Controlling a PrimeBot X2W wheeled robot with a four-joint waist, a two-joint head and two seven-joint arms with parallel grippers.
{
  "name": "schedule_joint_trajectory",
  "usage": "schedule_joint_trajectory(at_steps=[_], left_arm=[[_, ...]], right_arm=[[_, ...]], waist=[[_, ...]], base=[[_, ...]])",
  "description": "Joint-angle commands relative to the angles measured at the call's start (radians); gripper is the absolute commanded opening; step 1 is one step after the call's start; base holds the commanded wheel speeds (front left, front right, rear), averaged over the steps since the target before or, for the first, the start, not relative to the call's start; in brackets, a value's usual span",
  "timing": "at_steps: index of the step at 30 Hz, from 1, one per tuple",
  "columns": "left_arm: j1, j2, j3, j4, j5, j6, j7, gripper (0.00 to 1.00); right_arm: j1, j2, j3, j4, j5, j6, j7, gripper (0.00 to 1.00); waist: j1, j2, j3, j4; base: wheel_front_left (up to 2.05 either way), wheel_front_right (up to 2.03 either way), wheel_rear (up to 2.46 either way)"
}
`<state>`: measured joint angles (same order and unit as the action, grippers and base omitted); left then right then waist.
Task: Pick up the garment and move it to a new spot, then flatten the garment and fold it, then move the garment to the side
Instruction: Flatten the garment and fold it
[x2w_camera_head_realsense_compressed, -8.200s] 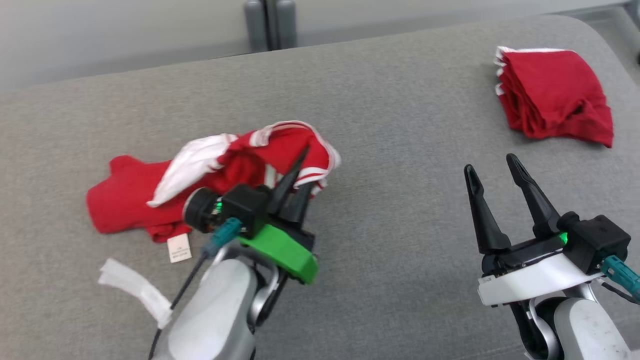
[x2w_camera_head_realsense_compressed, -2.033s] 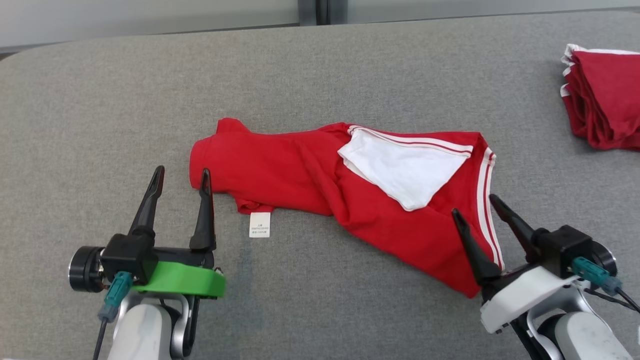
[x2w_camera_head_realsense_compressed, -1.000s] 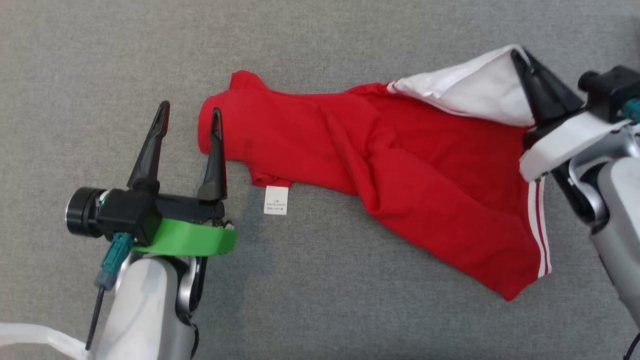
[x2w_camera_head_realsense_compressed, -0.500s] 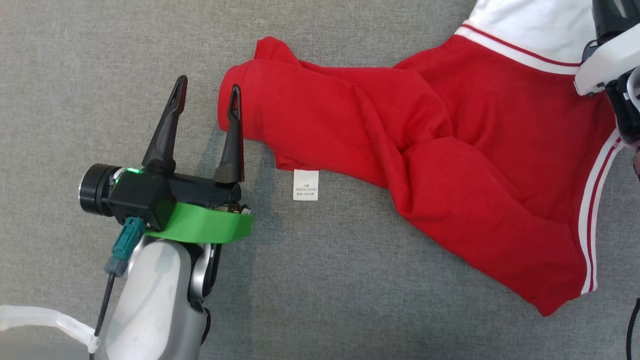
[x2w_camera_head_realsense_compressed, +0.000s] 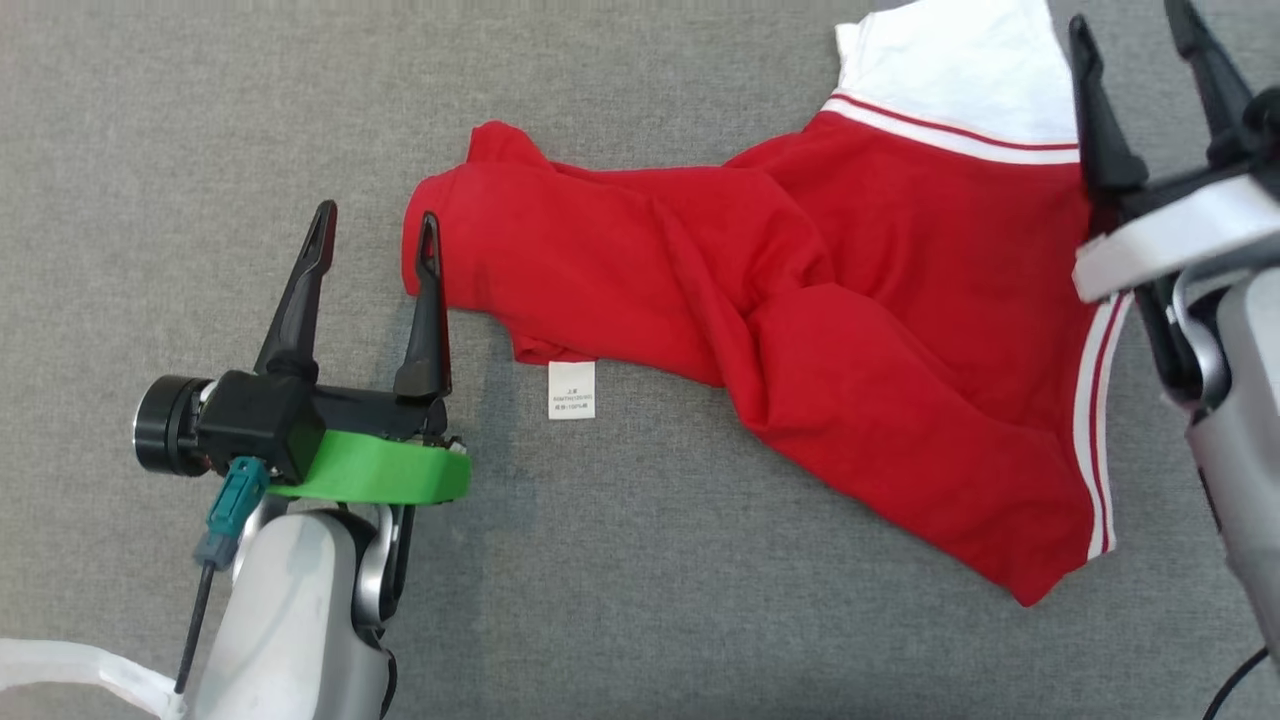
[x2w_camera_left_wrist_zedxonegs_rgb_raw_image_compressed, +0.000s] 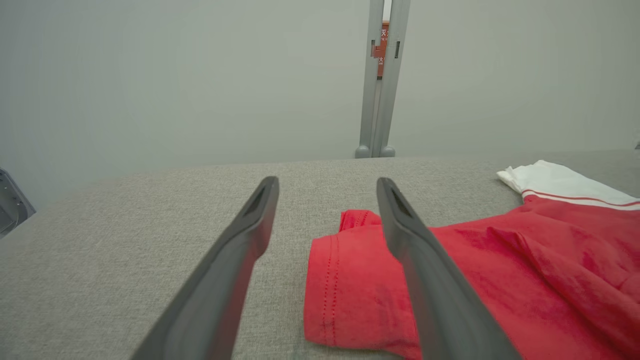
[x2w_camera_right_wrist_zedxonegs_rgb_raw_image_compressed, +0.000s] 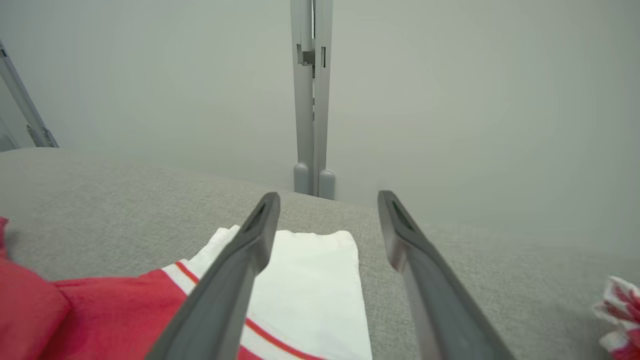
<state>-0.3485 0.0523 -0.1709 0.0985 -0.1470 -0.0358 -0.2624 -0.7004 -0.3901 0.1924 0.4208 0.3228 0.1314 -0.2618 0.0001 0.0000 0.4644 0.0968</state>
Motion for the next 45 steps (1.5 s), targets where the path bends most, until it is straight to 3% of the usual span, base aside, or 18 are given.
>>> schedule_joint_trajectory(at_steps=[1, 9, 19, 33, 45], left_arm=[[0.018, 0.008, 0.01, 0.003, 0.01, -0.006, -0.003, 1.0], [0.088, 0.019, 0.05, 0.024, 0.01, -0.008, -0.003, 1.0], [0.157, 0.018, 0.067, 0.047, 0.006, -0.012, -0.003, 1.0], [0.135, 0.021, 0.062, 0.083, 0.0, -0.018, 0.007, 1.0], [-0.076, 0.052, 0.103, 0.29, -0.126, -0.053, 0.266, 1.0]], right_arm=[[0.059, 0.013, -0.019, -0.043, -0.011, -0.002, -0.003, 1.0], [0.348, 0.102, -0.095, -0.25, -0.049, -0.002, -0.003, 1.0], [0.564, 0.176, -0.124, -0.364, -0.065, -0.002, 0.011, 1.0], [0.593, 0.191, -0.137, -0.429, -0.074, -0.002, 0.045, 1.0], [0.545, 0.193, -0.093, -0.423, -0.06, -0.002, 0.037, 1.0]], waist=[[-0.0001, 0.0, -0.055, -0.045], [-0.0001, 0.0, -0.142, -0.088], [-0.0001, 0.0, -0.217, -0.108], [-0.0001, 0.0, -0.21, -0.116], [-0.0001, 0.0, -0.145, -0.171]], base=[[0.0, 0.0, 0.0], [0.0, 0.0, 0.0], [0.0, 0.0, 0.0], [0.0, 0.0, 0.0], [0.0, 0.0, 0.0]])
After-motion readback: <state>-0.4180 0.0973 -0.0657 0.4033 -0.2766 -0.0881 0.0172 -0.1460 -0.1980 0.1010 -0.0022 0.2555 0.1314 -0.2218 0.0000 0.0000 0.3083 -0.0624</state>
